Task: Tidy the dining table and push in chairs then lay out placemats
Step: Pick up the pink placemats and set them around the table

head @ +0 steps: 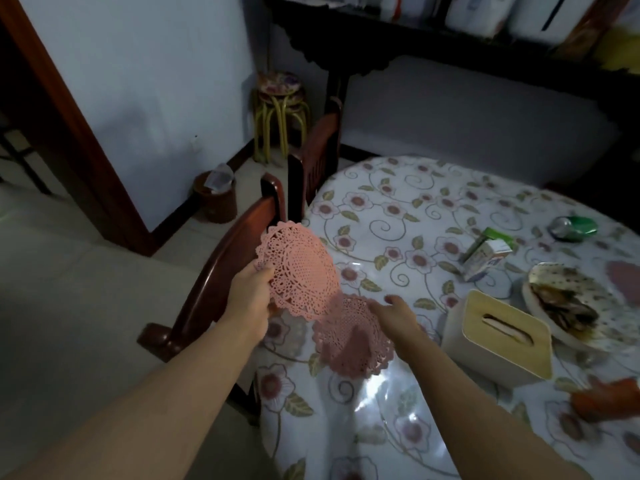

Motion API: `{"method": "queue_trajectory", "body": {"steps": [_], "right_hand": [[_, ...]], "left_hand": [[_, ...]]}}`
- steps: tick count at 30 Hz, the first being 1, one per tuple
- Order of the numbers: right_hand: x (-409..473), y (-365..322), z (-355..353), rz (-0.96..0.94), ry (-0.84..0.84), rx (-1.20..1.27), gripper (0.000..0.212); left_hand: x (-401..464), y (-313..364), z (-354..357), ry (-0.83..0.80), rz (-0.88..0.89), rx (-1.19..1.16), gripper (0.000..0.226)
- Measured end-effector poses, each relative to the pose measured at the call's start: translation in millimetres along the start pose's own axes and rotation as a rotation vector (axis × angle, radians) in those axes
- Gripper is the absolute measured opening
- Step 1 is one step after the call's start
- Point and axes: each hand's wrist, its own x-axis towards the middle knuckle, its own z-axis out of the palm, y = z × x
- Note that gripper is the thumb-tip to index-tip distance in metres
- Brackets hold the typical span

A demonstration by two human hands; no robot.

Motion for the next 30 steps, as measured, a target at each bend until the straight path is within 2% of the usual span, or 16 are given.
{"method": "queue_trajectory", "body": {"steps": [5,7,9,11,13,16,17,20,26,30], "right_hand": [[-28,-38,-8,0.088,-0.310,0.508,0.044],[-30,-46,-12,0.088,-0.355,0.651,0.033],[-30,-54,-17,0.066,-0.318,0.712,0.019],[-25,-60,-26,0.019,-0.255,0.656,0.009],[-14,-64,-34,-0.020,-0.183,0.591,0.012],[16,-68,-45,-0.030,-0.116,0.579,0.017],[18,-69,-46,-0.036,-0.100,0.568,0.024],[66,-71,-56,-0.043,-0.052,0.562,0.038],[174,-79,-69,-0.033,0.103,0.552,0.034],[247,-83,-71,0.002,0.239,0.570,0.034]], "left_hand": [[1,28,12,-0.139,-0.012,-0.035,0.030],[5,34,18,-0.184,-0.018,-0.024,0.028],[9,37,26,-0.212,-0.016,0.003,0.026],[19,35,34,-0.215,-0.027,0.051,0.025],[32,31,43,-0.212,-0.026,0.129,0.027],[63,21,62,-0.193,-0.062,0.212,0.041],[64,20,64,-0.183,-0.067,0.223,0.042],[96,12,94,-0.172,-0.085,0.237,0.039],[168,-2,147,-0.115,-0.133,0.247,0.041],[218,-11,165,-0.020,-0.125,0.352,0.024]]}}
